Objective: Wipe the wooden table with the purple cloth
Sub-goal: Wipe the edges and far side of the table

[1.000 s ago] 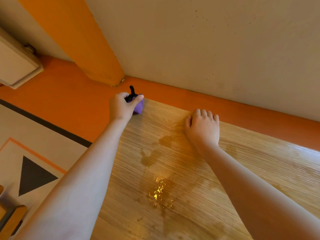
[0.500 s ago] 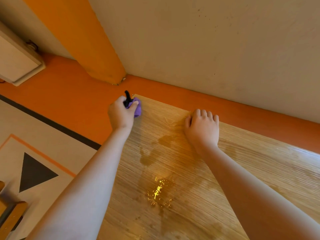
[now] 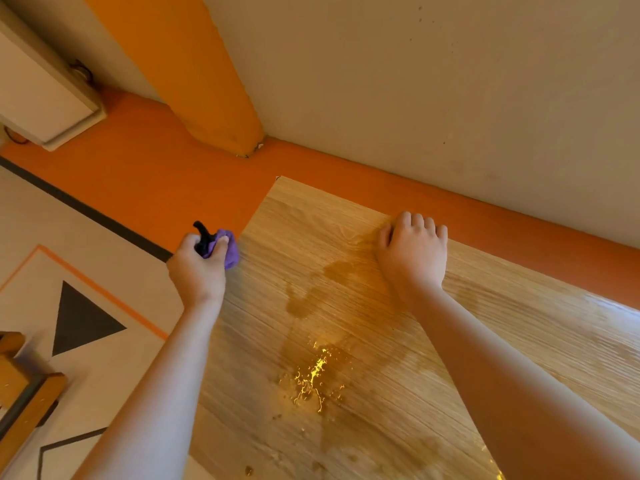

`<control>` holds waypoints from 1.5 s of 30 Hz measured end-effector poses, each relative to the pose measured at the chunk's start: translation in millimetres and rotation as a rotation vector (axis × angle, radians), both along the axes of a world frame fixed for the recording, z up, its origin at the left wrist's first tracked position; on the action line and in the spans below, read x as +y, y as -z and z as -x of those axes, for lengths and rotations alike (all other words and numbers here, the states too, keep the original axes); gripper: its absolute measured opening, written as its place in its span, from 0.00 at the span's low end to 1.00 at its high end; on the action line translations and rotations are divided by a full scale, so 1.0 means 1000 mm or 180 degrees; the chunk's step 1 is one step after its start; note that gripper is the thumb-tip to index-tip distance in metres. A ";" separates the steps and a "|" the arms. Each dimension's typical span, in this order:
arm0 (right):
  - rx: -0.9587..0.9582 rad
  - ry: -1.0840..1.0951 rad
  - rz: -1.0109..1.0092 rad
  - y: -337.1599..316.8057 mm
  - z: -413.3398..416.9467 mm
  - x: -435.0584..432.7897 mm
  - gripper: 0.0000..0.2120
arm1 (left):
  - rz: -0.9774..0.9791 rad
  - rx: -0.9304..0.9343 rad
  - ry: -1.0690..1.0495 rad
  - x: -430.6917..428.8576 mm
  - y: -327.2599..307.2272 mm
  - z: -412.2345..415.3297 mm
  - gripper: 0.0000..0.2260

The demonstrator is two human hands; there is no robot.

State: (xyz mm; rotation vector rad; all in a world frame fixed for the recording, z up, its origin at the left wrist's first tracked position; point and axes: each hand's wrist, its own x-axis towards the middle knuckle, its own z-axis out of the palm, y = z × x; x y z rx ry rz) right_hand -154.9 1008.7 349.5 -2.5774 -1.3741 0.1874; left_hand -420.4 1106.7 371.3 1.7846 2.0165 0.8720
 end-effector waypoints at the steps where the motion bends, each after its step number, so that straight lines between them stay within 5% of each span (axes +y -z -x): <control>1: -0.0006 0.0003 0.0005 0.000 0.000 0.000 0.19 | -0.0009 -0.0003 -0.0027 0.003 -0.001 -0.008 0.13; 8: -0.0018 0.0032 -0.0021 0.002 -0.004 0.002 0.19 | 0.0052 0.0105 0.0480 0.027 -0.014 -0.067 0.08; 14: -0.0022 0.0009 -0.0031 0.003 0.000 0.000 0.18 | 0.0108 0.0050 0.1573 -0.015 -0.011 -0.083 0.07; 20: -0.0036 -0.0006 -0.0054 0.002 -0.001 0.000 0.19 | -0.0007 0.0304 0.1086 -0.004 -0.013 -0.011 0.09; 24: -0.0025 0.0032 -0.0072 0.002 -0.001 0.001 0.19 | 0.0007 0.0169 0.0742 0.014 -0.010 -0.040 0.07; 32: -0.0023 0.0026 -0.0177 0.002 -0.003 0.000 0.18 | 0.0117 -0.0087 0.2112 -0.016 -0.004 -0.167 0.10; 40: 0.0019 0.0023 -0.0240 0.007 -0.003 0.001 0.18 | -0.0030 0.0144 0.1482 0.041 -0.003 -0.112 0.10; 45: 0.0222 0.0021 -0.0529 0.003 -0.006 -0.001 0.15 | 0.0030 0.0009 0.2192 -0.007 -0.006 -0.164 0.09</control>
